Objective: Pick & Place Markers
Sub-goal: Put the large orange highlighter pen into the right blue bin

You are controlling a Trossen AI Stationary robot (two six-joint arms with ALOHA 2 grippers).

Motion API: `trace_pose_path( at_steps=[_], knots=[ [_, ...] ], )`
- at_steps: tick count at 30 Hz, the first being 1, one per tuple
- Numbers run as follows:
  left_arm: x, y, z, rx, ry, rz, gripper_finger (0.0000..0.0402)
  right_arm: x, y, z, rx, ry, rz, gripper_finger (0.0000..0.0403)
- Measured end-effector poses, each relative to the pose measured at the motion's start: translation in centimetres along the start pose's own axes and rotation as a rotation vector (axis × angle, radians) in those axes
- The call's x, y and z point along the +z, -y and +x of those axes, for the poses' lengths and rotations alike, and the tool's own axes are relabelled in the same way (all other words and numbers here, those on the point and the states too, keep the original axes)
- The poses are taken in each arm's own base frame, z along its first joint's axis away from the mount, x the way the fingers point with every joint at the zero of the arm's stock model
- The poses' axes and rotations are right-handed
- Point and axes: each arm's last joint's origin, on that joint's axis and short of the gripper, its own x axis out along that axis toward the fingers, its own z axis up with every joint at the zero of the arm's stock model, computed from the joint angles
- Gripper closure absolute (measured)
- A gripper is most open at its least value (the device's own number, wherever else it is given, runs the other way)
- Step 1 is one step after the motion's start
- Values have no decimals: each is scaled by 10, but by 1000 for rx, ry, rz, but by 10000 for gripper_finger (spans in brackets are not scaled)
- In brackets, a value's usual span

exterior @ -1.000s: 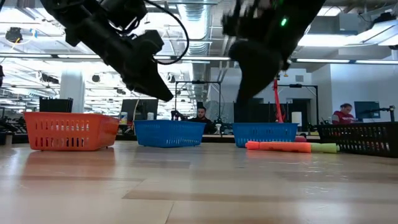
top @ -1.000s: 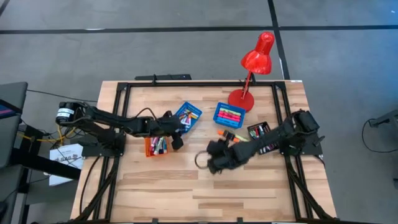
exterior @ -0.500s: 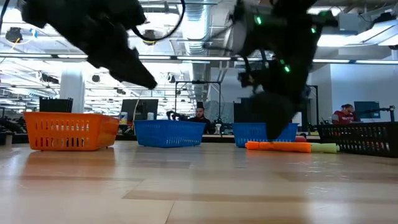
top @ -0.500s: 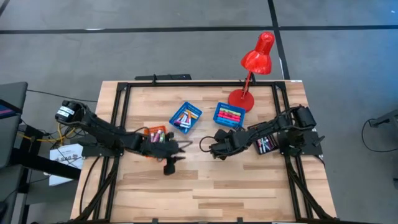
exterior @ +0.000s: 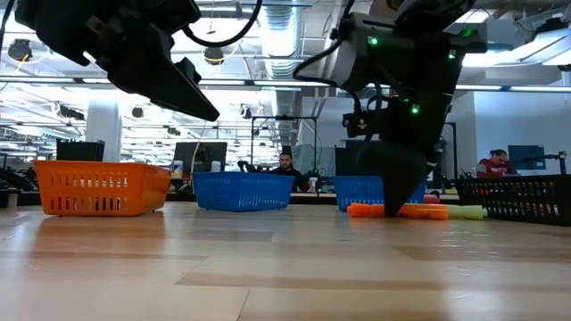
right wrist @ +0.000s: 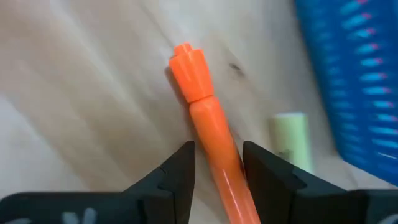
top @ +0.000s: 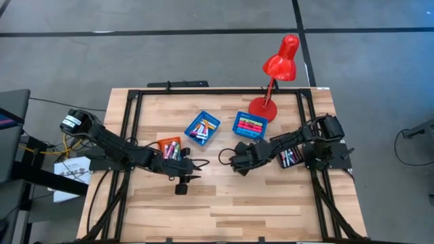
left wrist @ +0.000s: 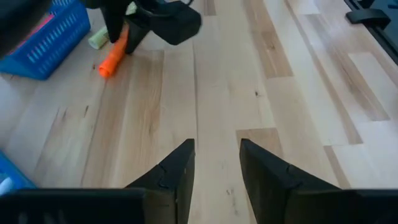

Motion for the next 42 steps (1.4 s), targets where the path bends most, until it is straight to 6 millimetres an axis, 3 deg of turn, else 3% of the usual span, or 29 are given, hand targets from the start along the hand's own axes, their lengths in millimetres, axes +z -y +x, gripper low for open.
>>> trace_pose_path(
  at_steps=[11, 21, 28, 37, 42],
  knots=[
    [1, -1, 0, 1, 7, -27, 277, 10, 1, 3, 45, 35, 18, 291],
    [1, -1, 0, 1, 9, -27, 278, 14, 3, 5, 88, 20, 43, 362],
    [1, -1, 0, 1, 9, -27, 277, 22, 1, -2, 72, 58, 28, 340],
    [1, -1, 0, 1, 9, -27, 277, 39, 11, -26, -214, 179, -13, 346],
    [1, -1, 0, 1, 10, -27, 278, 46, 26, -27, -433, 279, -27, 341]
  ],
)
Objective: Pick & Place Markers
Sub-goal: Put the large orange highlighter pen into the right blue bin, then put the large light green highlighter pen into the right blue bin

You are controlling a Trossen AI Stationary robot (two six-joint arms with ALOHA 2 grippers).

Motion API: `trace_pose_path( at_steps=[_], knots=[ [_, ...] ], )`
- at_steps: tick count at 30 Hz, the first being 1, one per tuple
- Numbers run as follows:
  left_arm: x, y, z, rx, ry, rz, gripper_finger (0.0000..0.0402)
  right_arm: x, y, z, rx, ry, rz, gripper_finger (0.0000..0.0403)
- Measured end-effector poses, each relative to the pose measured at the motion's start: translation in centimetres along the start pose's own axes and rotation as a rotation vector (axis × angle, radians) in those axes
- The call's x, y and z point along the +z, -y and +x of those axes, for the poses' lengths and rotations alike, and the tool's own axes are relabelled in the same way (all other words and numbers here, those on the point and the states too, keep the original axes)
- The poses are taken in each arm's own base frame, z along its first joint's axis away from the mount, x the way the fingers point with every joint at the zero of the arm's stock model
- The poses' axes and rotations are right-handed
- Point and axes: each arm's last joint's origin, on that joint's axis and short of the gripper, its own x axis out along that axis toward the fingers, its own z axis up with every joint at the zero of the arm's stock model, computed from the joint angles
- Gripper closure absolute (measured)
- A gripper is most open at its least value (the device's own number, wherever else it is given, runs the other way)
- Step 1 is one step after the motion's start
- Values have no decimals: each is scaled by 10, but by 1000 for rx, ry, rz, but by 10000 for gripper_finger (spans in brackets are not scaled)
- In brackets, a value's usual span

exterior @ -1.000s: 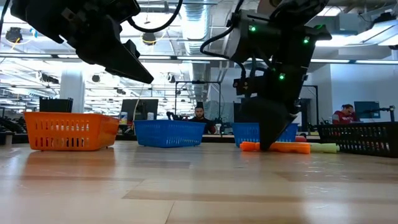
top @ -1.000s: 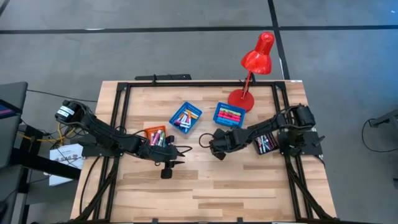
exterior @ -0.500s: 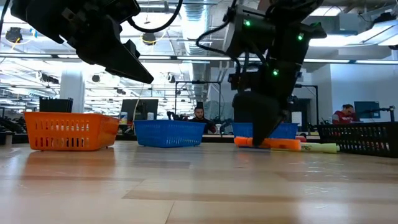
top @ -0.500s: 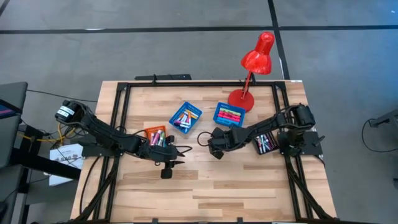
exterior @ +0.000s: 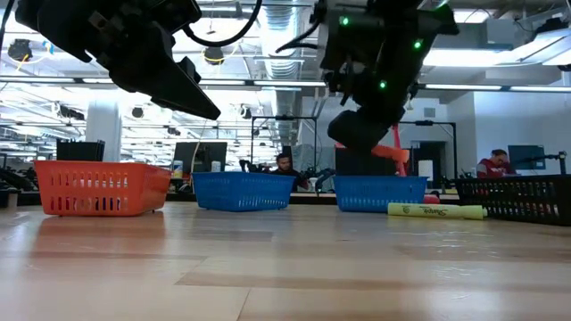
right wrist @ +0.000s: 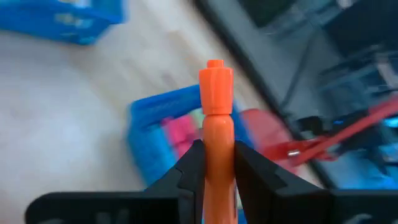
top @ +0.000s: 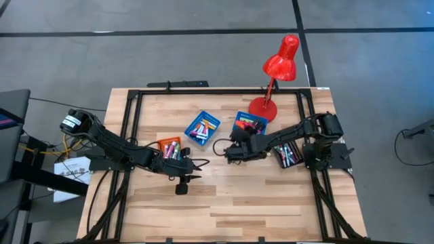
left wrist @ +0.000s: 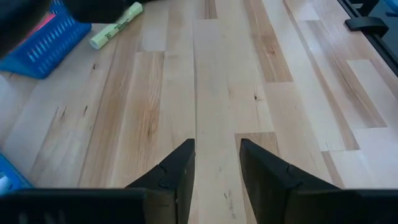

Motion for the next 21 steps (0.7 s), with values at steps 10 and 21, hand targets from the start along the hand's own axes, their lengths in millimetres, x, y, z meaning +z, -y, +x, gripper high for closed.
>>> trace_pose_path(
  at_steps=[10, 21],
  knots=[
    [0, 0, 0, 0, 0, 0, 277, 3, 28, 49, 22, -223, 84, 308],
    [0, 0, 0, 0, 0, 0, 277, -3, 28, 47, 99, -323, 54, 216]
  ],
)
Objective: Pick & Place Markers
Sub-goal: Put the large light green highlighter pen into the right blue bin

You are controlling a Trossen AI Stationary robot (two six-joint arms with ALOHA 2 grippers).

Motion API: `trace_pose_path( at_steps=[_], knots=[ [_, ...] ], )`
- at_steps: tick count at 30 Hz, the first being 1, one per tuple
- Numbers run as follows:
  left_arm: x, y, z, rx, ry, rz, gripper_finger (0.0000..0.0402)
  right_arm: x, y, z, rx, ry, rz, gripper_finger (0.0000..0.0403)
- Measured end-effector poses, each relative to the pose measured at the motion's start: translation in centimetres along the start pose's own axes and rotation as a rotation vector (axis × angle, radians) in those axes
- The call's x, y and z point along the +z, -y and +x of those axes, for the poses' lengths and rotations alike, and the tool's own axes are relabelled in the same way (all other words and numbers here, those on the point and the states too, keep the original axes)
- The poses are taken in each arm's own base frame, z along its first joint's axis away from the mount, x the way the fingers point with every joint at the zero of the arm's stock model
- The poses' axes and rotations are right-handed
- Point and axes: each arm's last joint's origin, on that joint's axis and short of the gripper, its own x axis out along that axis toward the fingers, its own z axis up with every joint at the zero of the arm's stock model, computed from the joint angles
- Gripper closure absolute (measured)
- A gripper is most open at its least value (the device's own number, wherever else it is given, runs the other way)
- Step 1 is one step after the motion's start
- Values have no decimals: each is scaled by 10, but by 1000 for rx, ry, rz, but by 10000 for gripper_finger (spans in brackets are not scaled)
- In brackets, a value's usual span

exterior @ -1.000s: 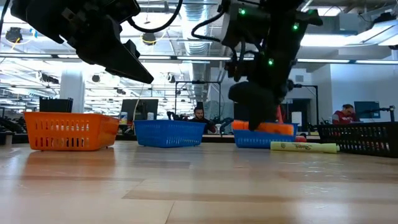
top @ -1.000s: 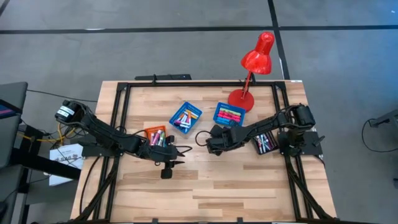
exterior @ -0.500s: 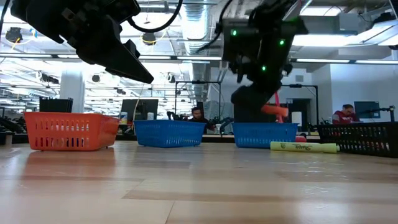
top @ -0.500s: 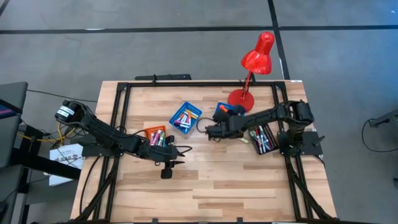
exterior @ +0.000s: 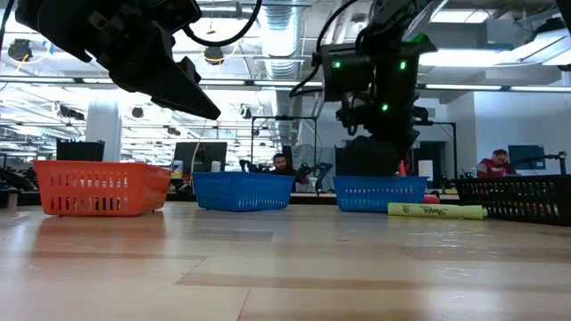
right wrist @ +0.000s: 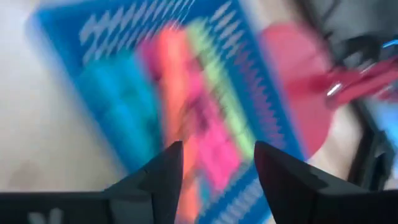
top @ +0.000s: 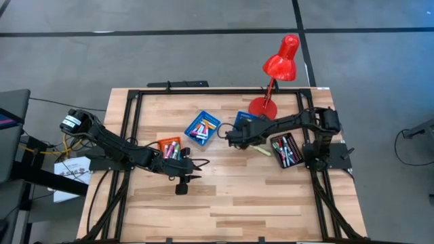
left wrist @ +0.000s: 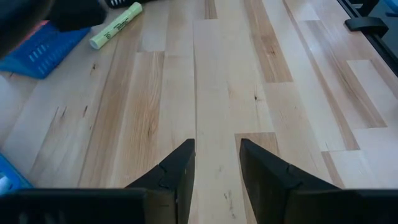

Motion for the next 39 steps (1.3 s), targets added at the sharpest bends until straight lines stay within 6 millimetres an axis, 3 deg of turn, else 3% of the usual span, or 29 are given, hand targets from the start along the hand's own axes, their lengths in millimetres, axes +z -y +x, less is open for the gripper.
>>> trace_pose_path(
  at_steps=[6, 12, 19, 23, 27, 31, 35, 39],
  knots=[
    [0, 0, 0, 0, 1, -1, 277, -25, -10, -30, 135, -262, -122, 201],
    [1, 0, 0, -1, 7, -27, 277, -54, -16, -40, 19, -248, -274, 207],
    [1, 0, 0, -2, 8, -26, 277, -50, -18, -48, 14, -203, -242, 220],
    [2, -2, 0, 4, 15, -4, 277, -46, -18, -74, 71, -260, -266, 228],
    [2, -5, 1, 15, 17, -17, 278, -54, -29, -109, 247, -365, -245, 234],
    [3, -5, 1, 15, 18, -48, 278, -89, -55, -144, 429, -377, -344, 232],
    [2, -4, 1, 10, 19, -95, 277, -145, -83, -175, 593, -304, -454, 224],
    [2, -4, 1, 11, 19, -101, 277, -185, -96, -182, 620, -155, -516, 216]
  ],
)
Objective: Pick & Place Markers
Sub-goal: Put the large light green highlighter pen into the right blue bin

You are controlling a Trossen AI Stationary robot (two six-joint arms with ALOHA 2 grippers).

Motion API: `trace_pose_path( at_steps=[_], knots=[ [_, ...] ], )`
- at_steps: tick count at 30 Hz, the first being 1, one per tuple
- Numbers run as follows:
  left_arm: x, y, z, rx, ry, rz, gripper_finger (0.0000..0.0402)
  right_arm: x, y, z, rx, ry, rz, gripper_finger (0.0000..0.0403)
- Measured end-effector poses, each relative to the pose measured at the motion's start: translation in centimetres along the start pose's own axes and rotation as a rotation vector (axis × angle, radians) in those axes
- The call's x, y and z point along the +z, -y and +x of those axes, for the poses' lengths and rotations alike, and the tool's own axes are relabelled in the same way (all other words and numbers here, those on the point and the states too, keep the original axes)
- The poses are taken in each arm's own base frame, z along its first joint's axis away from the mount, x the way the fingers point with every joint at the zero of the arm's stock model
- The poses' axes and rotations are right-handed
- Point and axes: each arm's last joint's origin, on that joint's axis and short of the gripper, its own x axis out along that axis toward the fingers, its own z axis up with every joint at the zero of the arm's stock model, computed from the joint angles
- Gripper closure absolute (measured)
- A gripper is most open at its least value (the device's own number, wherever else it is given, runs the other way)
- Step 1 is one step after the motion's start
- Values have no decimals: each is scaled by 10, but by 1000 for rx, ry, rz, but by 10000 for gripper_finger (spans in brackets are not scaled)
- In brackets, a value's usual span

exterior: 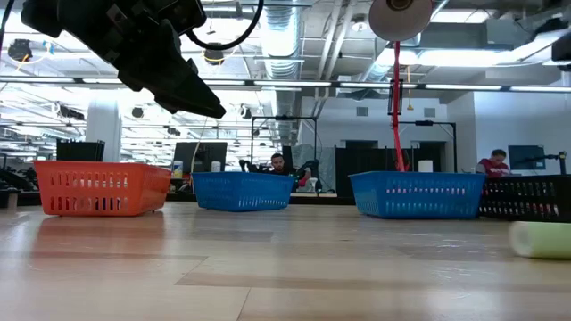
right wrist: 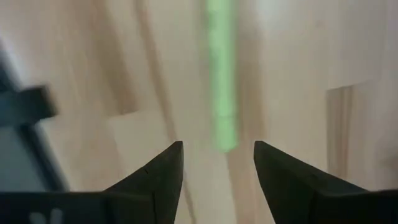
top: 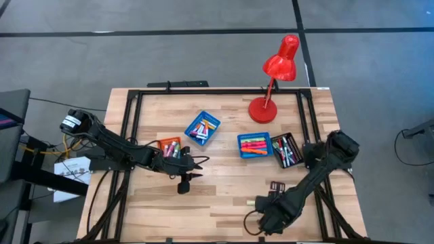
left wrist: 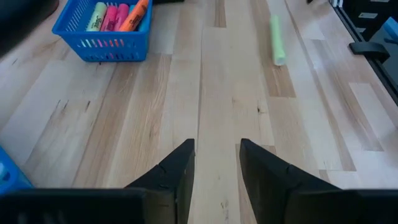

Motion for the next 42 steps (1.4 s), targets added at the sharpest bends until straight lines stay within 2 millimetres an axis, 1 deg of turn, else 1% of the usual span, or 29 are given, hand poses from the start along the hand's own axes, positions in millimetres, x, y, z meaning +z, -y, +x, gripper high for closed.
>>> trace_pose_path(
  at_steps=[2, 4, 6, 8, 10, 11, 14, 19, 24, 28, 34, 38, 42],
  knots=[
    [0, 0, 0, 0, 1, 1, 277, -4, 1, 8, -22, 11, 28, 210],
    [0, 0, 0, 0, 2, 7, 277, -3, 4, 21, -5, 36, 49, 205],
    [1, 0, 0, 1, 4, 6, 277, 2, 4, 33, 68, 68, 61, 200],
    [1, 0, 0, 1, 4, 6, 277, 4, 0, 41, 160, 101, 60, 197],
    [1, 0, 0, 1, 4, 9, 277, 4, -2, 47, 210, 127, 59, 196],
    [1, 0, 0, 1, 5, 17, 278, 4, -3, 49, 218, 132, 58, 196],
    [1, 0, 0, 1, 5, 56, 278, 1, 1, 51, 165, 124, 59, 196],
    [1, 0, 0, 0, 9, 59, 277, 5, 5, 52, 164, 114, 66, 200],
    [1, 0, 0, 0, 9, 57, 277, 4, 7, 52, 114, 152, 50, 208],
    [1, 0, 0, 0, 10, 56, 277, 1, 12, 60, 83, 156, 42, 231],
    [1, 0, 0, 0, 12, 55, 277, -5, 21, 73, 72, 170, 56, 295],
    [1, 0, 0, -1, 14, 54, 277, 1, 22, 70, 53, 192, 71, 332],
    [2, 0, 0, -1, 16, 54, 277, 17, 23, 59, 23, 220, 35, 350]
  ],
)
